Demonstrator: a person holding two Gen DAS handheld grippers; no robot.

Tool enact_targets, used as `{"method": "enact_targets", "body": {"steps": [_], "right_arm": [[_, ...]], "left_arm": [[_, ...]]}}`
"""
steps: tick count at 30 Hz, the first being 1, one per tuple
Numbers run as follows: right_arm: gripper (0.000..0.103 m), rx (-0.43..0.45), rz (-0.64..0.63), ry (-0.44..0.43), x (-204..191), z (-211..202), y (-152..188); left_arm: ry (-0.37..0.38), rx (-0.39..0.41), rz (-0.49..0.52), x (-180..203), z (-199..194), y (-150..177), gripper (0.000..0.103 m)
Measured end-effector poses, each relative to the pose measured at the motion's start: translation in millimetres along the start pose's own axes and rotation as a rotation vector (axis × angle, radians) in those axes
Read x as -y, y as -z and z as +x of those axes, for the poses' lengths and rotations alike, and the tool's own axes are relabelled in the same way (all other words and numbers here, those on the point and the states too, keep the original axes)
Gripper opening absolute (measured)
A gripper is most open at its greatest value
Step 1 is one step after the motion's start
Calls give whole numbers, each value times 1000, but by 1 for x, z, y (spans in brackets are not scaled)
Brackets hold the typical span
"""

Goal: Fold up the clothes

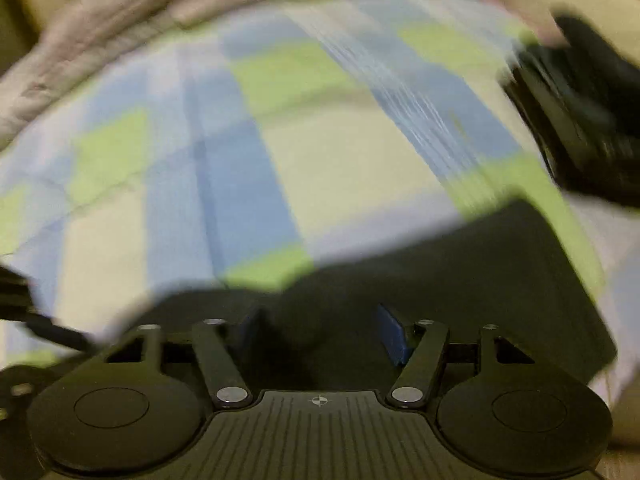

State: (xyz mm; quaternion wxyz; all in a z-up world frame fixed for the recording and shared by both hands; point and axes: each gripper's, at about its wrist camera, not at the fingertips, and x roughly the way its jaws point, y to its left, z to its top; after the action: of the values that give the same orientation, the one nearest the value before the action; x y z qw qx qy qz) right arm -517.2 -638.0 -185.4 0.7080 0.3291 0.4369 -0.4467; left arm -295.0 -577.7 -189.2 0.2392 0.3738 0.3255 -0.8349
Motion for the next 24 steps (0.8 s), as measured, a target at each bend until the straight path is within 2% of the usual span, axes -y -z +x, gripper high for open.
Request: {"method": "enact_targets", "body": {"steps": [4,8,11,15,20,24], "right_arm": [[63,-50,38,17,20,5,20],[63,-65,75,17,29,5,30],[63,-50,100,11,30,4,30],[63,-19,109,1,27,-8,28],[63,13,140,-2,30,-19,34],[63,47,184,9,38,-23,44]], "left_arm": [[-67,82,-8,-25,-11,-9,42],[-147,87,21,-51,1,-24,42],[-93,22,134,-45,25,-34,42],[-8,-17,228,-26,51,-39,43],[-22,6,185,-24,81,-55,43],[-114,71,65,-40,74,-67,39]]}}
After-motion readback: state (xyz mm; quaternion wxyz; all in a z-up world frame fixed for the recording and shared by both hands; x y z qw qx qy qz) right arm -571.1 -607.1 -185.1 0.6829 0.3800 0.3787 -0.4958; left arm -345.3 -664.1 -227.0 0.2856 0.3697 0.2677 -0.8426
